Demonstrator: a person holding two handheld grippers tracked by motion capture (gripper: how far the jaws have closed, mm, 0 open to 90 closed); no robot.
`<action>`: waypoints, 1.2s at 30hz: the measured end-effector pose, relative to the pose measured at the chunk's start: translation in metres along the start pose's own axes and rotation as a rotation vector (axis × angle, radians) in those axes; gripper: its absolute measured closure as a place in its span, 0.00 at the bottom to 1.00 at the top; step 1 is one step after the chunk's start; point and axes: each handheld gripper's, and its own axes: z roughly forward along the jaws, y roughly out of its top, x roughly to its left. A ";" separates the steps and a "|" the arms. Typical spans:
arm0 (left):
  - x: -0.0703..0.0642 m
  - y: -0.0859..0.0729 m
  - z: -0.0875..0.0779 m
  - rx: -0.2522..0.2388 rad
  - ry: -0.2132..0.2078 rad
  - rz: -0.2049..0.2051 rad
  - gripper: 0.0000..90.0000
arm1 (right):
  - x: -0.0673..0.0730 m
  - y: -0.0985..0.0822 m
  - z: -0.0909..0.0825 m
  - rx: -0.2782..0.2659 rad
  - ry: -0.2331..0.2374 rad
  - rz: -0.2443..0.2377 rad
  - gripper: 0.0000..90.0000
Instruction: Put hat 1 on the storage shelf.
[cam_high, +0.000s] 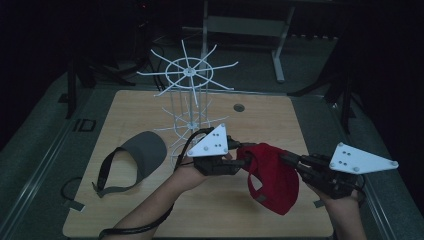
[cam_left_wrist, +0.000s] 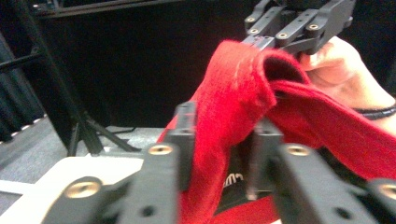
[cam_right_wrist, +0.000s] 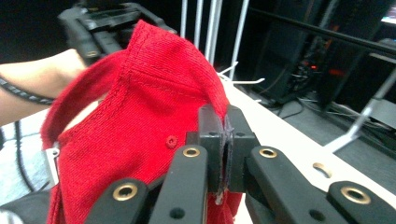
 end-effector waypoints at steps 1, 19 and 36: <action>0.000 0.000 -0.001 0.003 0.009 -0.004 0.69 | -0.001 0.001 -0.001 -0.003 -0.009 0.008 0.98; -0.008 0.005 -0.032 0.006 0.115 0.025 0.56 | -0.002 0.012 -0.008 -0.029 -0.031 0.020 0.98; -0.004 -0.005 -0.079 -0.034 0.296 -0.051 0.58 | -0.010 0.024 -0.015 -0.059 -0.096 0.054 0.98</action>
